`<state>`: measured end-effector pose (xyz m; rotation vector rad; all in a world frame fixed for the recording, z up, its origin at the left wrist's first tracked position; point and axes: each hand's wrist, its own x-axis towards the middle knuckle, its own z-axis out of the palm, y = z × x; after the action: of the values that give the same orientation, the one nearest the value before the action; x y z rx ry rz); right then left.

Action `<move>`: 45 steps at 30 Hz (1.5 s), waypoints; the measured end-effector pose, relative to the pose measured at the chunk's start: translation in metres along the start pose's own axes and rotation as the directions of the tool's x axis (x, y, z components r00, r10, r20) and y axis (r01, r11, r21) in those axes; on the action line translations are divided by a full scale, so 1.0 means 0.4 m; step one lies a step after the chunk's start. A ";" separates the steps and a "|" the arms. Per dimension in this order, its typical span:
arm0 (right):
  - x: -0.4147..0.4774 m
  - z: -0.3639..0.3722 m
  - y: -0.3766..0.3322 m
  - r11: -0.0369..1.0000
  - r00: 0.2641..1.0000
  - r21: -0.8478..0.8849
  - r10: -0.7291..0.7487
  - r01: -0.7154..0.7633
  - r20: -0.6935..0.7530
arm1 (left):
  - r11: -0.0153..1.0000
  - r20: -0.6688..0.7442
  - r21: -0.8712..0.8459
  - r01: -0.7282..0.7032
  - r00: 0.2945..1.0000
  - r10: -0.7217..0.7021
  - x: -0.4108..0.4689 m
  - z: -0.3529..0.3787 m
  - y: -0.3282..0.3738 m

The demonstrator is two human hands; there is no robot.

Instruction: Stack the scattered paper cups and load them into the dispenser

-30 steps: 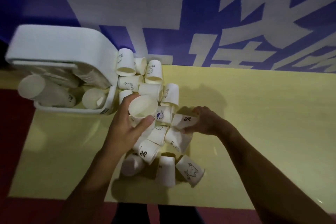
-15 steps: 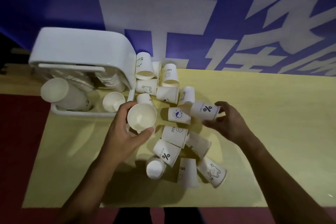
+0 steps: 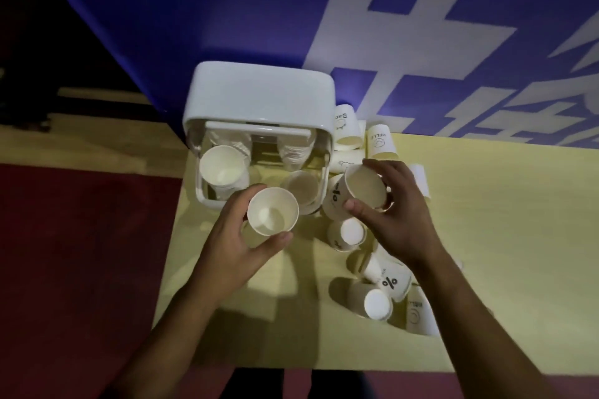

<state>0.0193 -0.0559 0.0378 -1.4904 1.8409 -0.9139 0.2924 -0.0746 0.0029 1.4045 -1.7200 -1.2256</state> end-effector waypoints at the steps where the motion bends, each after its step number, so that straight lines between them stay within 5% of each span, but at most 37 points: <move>1: -0.002 0.019 -0.010 1.000 1.000 0.003 -0.014 0.014 -0.010 | 1.000 0.000 -0.009 0.010 1.000 -0.010 0.000 -0.009 -0.008; 10: 0.027 0.140 -0.030 0.983 0.977 -0.078 -0.175 0.166 -0.119 | 0.999 -0.037 -0.007 0.038 0.999 -0.039 0.009 -0.018 -0.035; 32: 0.106 0.263 0.095 0.962 0.984 -0.261 -0.038 0.082 0.171 | 0.999 -0.106 0.002 -0.039 0.994 0.039 0.074 0.016 -0.008; 38: 0.056 0.172 0.010 0.949 0.985 0.278 0.167 -0.150 -0.037 | 1.000 -0.073 -0.002 -0.022 0.997 0.022 0.118 0.058 0.027; 45: 0.068 0.170 0.016 0.964 0.994 0.246 0.106 -0.101 -0.007 | 0.994 -0.005 0.051 -0.096 0.995 0.096 0.164 0.118 -0.002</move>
<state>0.0647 -0.0917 -0.0080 -1.2266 1.7315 -1.0658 0.2343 -0.1243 -0.0233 1.3372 -1.8041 -1.1308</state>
